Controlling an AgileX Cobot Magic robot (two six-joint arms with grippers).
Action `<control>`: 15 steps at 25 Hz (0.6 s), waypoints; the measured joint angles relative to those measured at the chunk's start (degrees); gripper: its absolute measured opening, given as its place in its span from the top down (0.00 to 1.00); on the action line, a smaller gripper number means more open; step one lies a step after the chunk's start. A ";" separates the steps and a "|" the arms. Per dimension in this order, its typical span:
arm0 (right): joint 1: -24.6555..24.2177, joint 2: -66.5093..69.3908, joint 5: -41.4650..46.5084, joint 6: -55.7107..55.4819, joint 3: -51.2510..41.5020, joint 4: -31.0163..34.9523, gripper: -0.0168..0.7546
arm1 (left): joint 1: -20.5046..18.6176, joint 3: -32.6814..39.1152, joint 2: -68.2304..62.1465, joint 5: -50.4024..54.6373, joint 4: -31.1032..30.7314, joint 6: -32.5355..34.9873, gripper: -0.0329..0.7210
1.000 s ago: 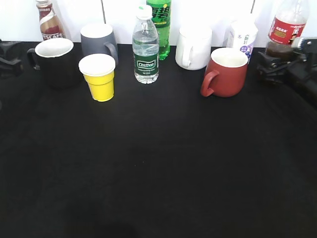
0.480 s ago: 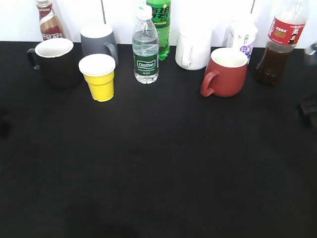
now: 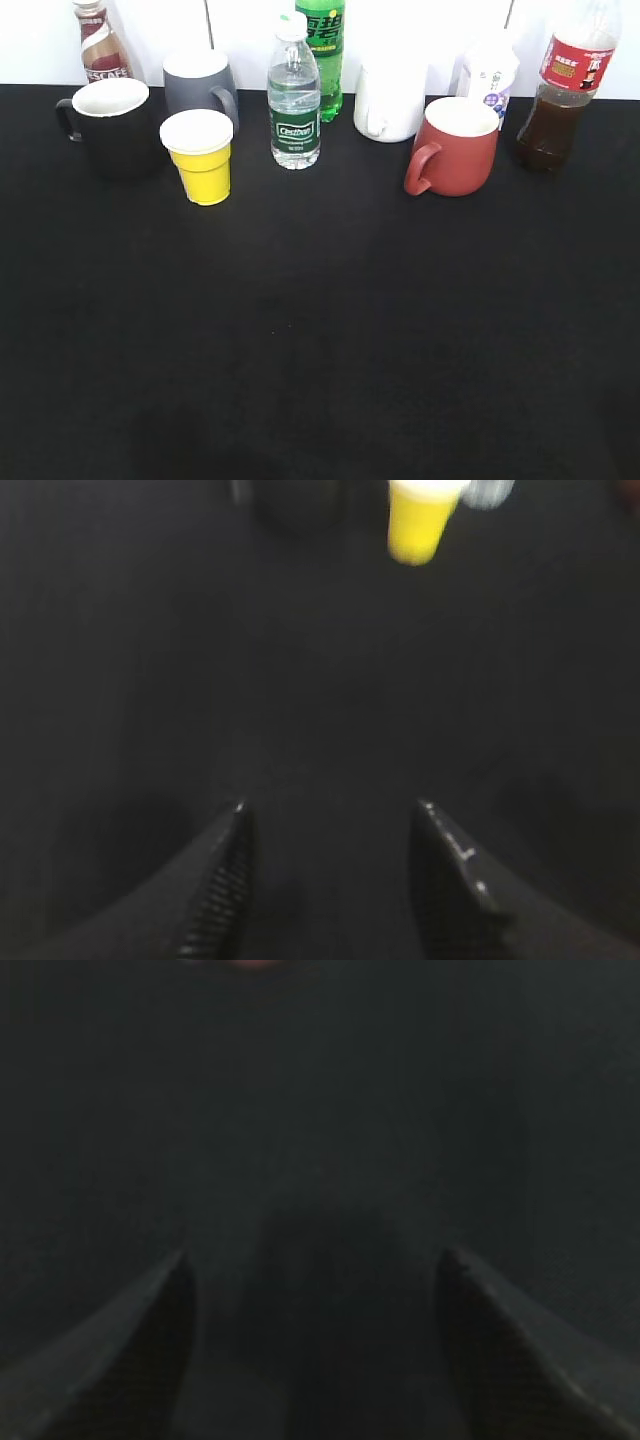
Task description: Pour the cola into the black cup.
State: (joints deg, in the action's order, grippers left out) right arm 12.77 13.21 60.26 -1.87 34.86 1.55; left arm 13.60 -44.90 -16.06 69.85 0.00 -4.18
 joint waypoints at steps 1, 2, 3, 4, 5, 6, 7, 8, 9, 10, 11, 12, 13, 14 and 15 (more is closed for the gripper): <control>0.00 -5.22 0.00 0.45 -2.65 0.00 0.25 | 0.00 0.17 2.31 0.00 0.00 0.17 0.45; 0.00 -9.51 -0.10 0.67 -4.97 0.00 0.25 | 0.00 1.45 4.00 -0.45 0.00 0.65 0.45; 0.00 -11.96 -0.16 0.86 -5.82 0.00 0.25 | 0.00 4.23 5.08 -0.98 0.00 0.82 0.45; 0.00 -13.34 -0.43 0.92 -5.89 0.00 0.25 | 0.05 7.50 5.58 -1.90 0.00 0.84 0.45; 0.00 -13.52 -0.50 0.97 -5.89 0.00 0.25 | 0.05 10.96 5.63 -2.90 0.00 0.89 0.45; 0.00 -13.52 -0.50 1.04 -5.89 0.05 0.25 | 0.05 13.06 5.63 -4.35 0.49 1.29 0.45; 0.00 -13.52 -0.55 1.04 -5.89 0.05 0.25 | 0.05 13.85 5.63 -6.98 0.91 3.06 0.45; 0.00 -13.52 -0.55 1.04 -5.89 0.05 0.25 | 0.05 14.77 5.63 -8.18 1.19 4.52 0.45; 0.00 -13.52 -0.55 1.04 -5.89 0.05 0.25 | 0.05 15.01 5.63 -8.37 1.19 5.04 0.45; 0.00 -13.52 -0.55 1.04 -5.89 0.05 0.25 | 0.05 15.07 5.63 -8.50 1.19 5.36 0.45; 0.00 -13.52 -0.55 1.04 -5.89 0.05 0.25 | 0.05 15.12 5.63 -8.62 1.19 5.43 0.45; 0.00 -13.52 -0.55 1.09 -5.89 0.05 0.25 | 0.05 15.12 5.63 -8.74 1.19 5.43 0.46; 0.00 -13.52 -0.55 1.09 -5.89 0.05 0.25 | 0.05 15.12 5.63 -8.78 1.19 5.43 0.47; 0.00 -13.52 -0.55 1.09 -5.89 0.05 0.25 | 0.05 15.12 5.63 -8.78 1.19 5.45 0.49; 0.00 -13.52 -0.55 1.09 -5.89 0.05 0.25 | 0.05 15.12 5.63 -8.78 1.19 5.45 0.51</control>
State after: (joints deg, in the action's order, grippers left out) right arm 12.77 -0.31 59.71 -0.78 28.96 1.60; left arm 13.64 -29.78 -10.43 61.08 1.19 1.27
